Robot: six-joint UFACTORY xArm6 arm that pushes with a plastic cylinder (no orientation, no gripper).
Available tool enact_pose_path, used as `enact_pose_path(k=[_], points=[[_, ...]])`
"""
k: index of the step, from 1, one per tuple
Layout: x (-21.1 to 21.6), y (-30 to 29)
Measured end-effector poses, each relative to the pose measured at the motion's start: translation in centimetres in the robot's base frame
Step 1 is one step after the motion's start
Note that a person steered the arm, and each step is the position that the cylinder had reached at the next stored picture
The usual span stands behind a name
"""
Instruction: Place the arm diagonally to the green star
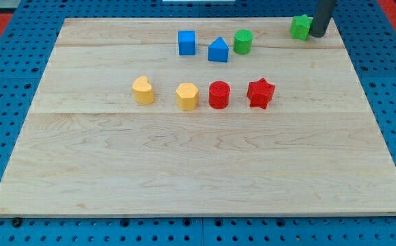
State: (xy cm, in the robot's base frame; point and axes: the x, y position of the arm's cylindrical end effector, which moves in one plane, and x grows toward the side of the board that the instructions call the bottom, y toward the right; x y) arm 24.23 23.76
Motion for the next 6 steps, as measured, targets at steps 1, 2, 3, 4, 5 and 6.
enact_pose_path(k=[1, 2, 3, 4, 5, 6], points=[[-1.3, 0.0], [-1.2, 0.2], [3.6, 2.0], [5.9, -0.4], [5.9, -5.4], [6.7, -7.4]])
